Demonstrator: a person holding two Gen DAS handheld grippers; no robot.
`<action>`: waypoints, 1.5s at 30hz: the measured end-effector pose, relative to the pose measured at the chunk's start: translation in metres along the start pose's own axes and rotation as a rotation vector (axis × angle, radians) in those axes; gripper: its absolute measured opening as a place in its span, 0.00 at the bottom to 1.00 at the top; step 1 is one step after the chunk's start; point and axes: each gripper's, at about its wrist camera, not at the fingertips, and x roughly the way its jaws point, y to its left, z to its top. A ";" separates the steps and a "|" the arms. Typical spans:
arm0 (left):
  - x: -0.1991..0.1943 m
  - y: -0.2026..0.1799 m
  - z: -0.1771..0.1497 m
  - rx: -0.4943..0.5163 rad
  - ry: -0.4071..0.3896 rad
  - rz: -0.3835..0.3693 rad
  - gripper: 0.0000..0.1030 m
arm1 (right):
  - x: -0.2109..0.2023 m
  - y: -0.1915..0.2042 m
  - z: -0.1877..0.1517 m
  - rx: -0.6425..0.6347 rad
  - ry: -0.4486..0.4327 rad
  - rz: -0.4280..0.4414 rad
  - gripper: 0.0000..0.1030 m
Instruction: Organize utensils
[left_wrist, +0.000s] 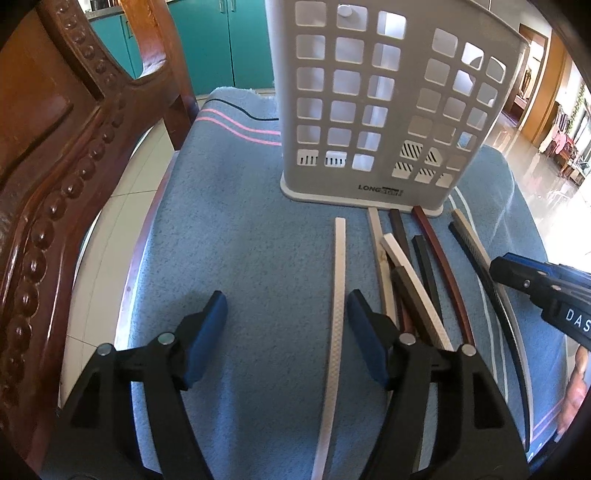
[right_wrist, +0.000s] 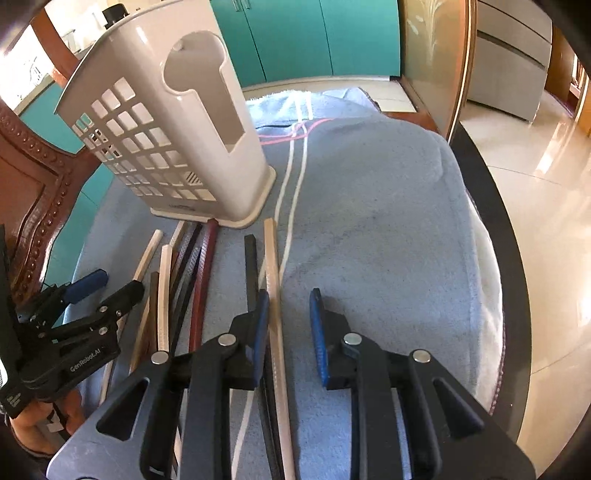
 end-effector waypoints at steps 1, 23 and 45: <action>-0.001 0.000 -0.001 0.003 0.000 0.000 0.66 | -0.002 0.002 -0.004 -0.007 0.007 -0.007 0.21; -0.006 0.000 -0.007 0.008 -0.005 0.010 0.69 | -0.019 0.001 -0.024 0.013 0.062 0.129 0.06; 0.000 -0.007 0.002 0.026 -0.013 0.042 0.71 | -0.011 0.017 -0.024 -0.119 0.005 -0.122 0.29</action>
